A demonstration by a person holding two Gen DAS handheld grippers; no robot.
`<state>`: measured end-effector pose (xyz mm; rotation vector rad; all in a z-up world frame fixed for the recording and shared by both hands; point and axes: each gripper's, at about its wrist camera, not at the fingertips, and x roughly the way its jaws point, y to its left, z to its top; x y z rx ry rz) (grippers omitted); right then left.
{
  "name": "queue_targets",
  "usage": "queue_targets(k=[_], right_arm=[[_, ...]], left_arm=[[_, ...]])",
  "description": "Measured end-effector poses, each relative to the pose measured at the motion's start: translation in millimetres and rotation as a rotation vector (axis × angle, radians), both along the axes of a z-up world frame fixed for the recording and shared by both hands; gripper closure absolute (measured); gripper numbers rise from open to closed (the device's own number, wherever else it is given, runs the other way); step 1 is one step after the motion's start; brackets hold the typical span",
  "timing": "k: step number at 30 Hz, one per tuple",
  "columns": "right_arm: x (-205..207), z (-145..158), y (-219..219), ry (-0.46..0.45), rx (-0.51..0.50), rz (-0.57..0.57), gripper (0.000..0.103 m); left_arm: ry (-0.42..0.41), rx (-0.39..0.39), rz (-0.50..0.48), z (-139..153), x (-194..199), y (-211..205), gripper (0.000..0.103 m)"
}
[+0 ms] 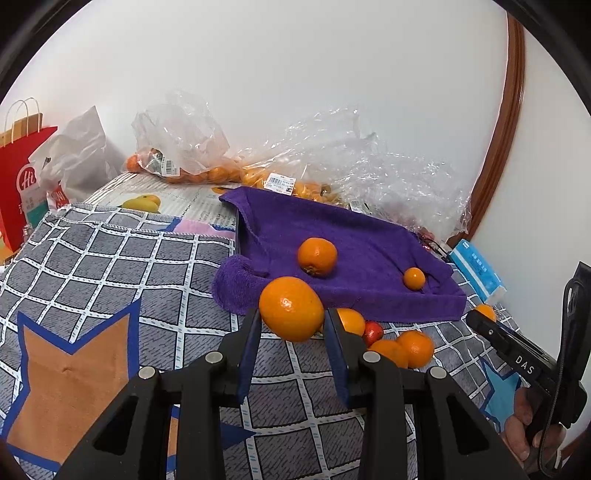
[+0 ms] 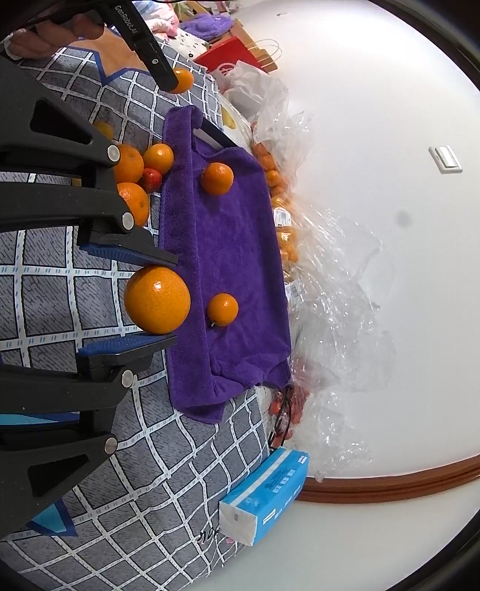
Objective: Organize fruits
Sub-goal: 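Lift both held oranges and carry them over the purple towel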
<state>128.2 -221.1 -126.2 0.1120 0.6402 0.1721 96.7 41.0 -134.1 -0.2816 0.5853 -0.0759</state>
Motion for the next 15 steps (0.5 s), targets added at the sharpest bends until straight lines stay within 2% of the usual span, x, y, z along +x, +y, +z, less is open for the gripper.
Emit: queue_targets(k=[4, 10, 12, 15], right_arm=[[3, -2, 0, 0.018, -0.001, -0.002, 0.068], [9, -2, -5, 0.054, -0.010, -0.037, 0.068], [13, 1, -9, 0.087, 0.015, -0.039, 0.068], [14, 15, -15, 0.065, 0.015, -0.048, 0.068]], left_arm=[[0.018, -0.011, 0.009, -1, 3, 2, 0.070], [0.058, -0.077, 0.021, 3, 11, 12, 0.070], [0.045, -0.070, 0.027, 12, 11, 13, 0.070], [0.021, -0.047, 0.030, 27, 13, 10, 0.070]])
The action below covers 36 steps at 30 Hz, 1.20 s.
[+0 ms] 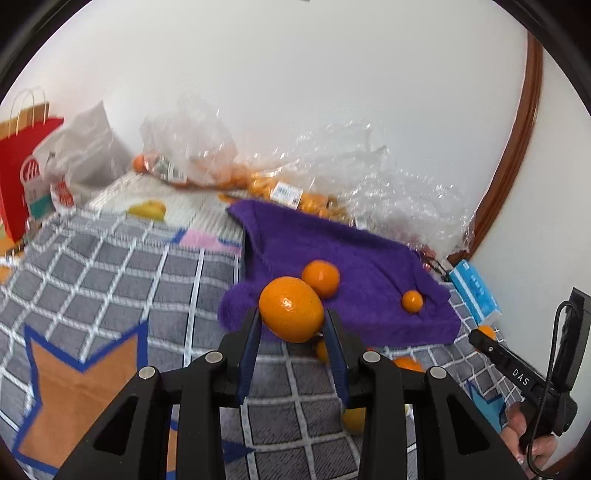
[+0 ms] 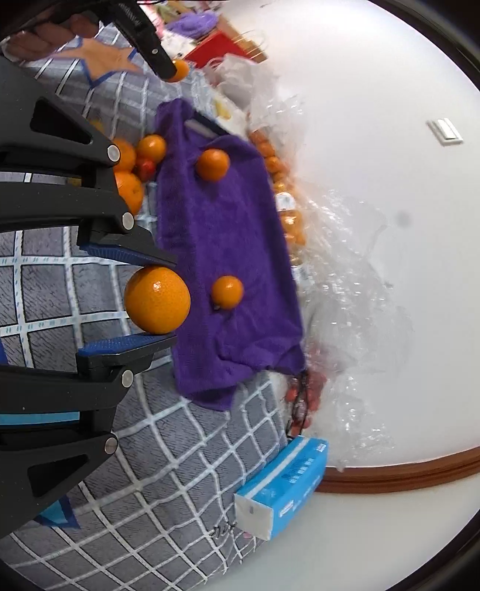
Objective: Organize fruits
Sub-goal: 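Lift both held oranges and carry them over the purple towel, then lower the right tool's orange onto the towel and open while the left tool lowers its orange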
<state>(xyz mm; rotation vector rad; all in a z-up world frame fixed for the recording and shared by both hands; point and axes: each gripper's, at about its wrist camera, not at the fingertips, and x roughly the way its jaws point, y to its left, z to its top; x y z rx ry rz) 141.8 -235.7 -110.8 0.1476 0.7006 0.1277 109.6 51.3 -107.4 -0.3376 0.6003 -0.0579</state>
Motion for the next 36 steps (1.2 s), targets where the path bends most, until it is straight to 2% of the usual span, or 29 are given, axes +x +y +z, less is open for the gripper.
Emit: queue_targets(k=[7, 10, 22, 29, 36], right_arm=[[10, 27, 4, -0.022, -0.077, -0.017, 0.068], [17, 33, 11, -0.024, -0.122, -0.019, 0.068], [49, 49, 38, -0.056, -0.180, 0.031, 0.068], [76, 46, 48, -0.053, -0.225, 0.036, 0.068], [94, 28, 51, -0.025, -0.235, 0.039, 0.068]], left_arm=[[-0.022, 0.015, 0.012, 24, 14, -1, 0.070], [-0.022, -0.001, 0.014, 29, 22, 3, 0.070], [0.008, 0.001, 0.026, 34, 64, 5, 0.070], [0.030, -0.017, 0.031, 26, 93, 4, 0.070], [0.047, -0.024, 0.032, 17, 115, 6, 0.070]])
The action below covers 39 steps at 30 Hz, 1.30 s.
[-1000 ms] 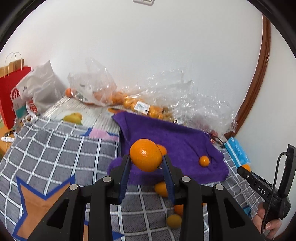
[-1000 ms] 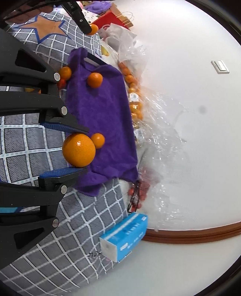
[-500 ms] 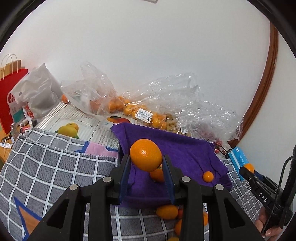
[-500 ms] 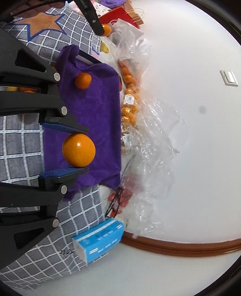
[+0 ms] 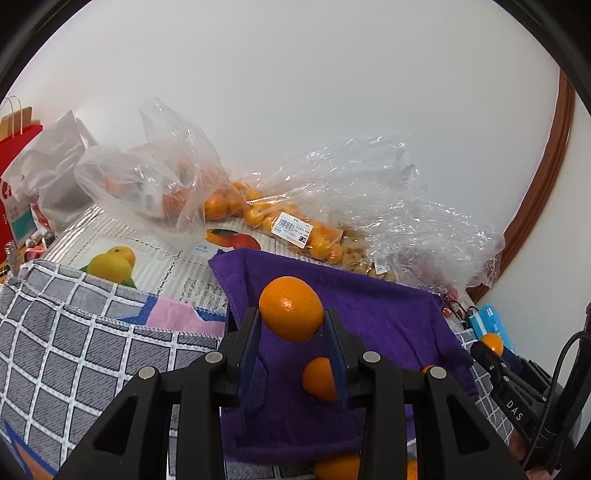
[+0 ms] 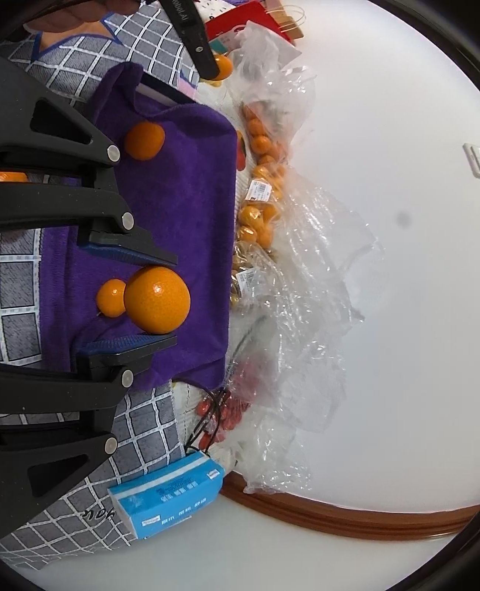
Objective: Organize fruits
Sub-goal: 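Lower the right tool's orange onto the towel and open while the left tool lowers its orange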
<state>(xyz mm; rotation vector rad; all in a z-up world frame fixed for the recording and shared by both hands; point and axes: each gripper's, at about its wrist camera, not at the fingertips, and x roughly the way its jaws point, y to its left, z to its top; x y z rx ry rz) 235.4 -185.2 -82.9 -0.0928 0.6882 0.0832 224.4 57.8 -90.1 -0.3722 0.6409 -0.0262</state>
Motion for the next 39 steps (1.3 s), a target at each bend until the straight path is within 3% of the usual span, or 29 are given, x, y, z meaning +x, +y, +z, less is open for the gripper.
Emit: queue_targets(k=[7, 16, 29, 39], right_arm=[[18, -26, -27, 0.047, 0.069, -0.039, 0.068], [29, -40, -47, 0.064, 0.118, -0.073, 0.068], [39, -62, -50, 0.124, 0.143, -0.079, 0.068], [38, -65, -46, 0.128, 0.131, -0.069, 0.068]], left_arm=[[0.017, -0.031, 0.010, -25, 8, 10, 0.070], [0.053, -0.064, -0.050, -45, 14, 3, 0.070], [0.081, 0.022, -0.069, -53, 18, -16, 0.070], [0.105, 0.020, -0.069, -55, 20, -14, 0.070]])
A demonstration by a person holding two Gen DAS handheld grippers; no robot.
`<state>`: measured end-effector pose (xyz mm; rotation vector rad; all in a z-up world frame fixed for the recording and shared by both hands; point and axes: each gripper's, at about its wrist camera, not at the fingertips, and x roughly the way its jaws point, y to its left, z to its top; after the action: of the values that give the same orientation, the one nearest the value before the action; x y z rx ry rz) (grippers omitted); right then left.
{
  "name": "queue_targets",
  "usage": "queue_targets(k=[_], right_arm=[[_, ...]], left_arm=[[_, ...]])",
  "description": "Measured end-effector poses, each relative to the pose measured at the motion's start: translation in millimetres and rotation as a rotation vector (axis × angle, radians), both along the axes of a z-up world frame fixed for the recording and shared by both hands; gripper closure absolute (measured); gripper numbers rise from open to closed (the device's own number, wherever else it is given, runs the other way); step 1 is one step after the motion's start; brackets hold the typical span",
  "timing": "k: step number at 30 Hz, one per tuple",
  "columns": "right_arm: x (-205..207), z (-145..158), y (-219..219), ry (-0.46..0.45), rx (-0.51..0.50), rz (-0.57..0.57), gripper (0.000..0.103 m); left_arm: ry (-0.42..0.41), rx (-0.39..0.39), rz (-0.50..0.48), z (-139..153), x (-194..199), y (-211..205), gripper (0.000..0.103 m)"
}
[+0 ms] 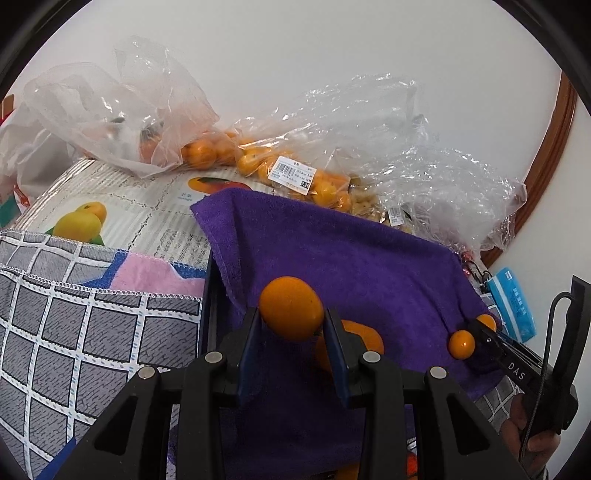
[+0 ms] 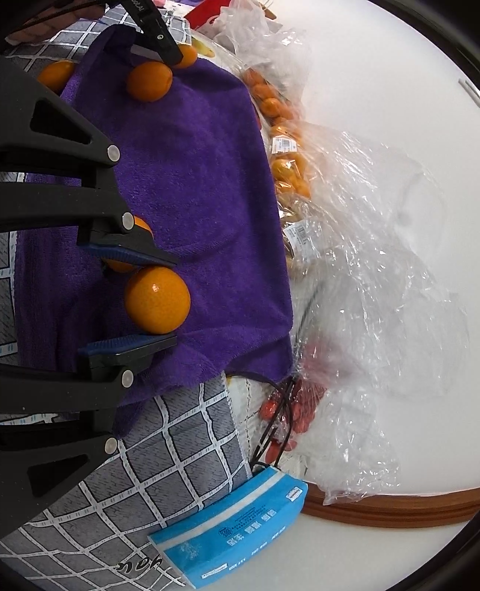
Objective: Organize fruits
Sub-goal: 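Lower the right tool's orange onto the towel and open while the left tool lowers its orange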
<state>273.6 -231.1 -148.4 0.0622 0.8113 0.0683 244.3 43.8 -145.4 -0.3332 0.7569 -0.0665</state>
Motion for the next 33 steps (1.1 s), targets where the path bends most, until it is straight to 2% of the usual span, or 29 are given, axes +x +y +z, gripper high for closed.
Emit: queue_targets(k=[16, 19, 24, 28, 33], right_arm=[[-5, 2, 3, -0.014, -0.017, 0.010, 0.068], [-6, 4, 2, -0.020, -0.011, 0.007, 0.060], [-12, 9, 2, -0.055, -0.020, 0.000, 0.052], [-17, 15, 2, -0.100, -0.012, -0.002, 0.041], [-21, 17, 4, -0.128, -0.003, 0.018, 0.041]], left_arm=[[-0.010, 0.038, -0.006, 2, -2, -5, 0.070], [-0.031, 0.054, -0.002, 5, -5, -6, 0.070], [-0.040, 0.044, -0.006, 8, -7, -6, 0.070], [-0.050, 0.037, 0.000, 11, -9, -4, 0.070], [-0.079, 0.034, 0.012, 17, -13, -3, 0.065]])
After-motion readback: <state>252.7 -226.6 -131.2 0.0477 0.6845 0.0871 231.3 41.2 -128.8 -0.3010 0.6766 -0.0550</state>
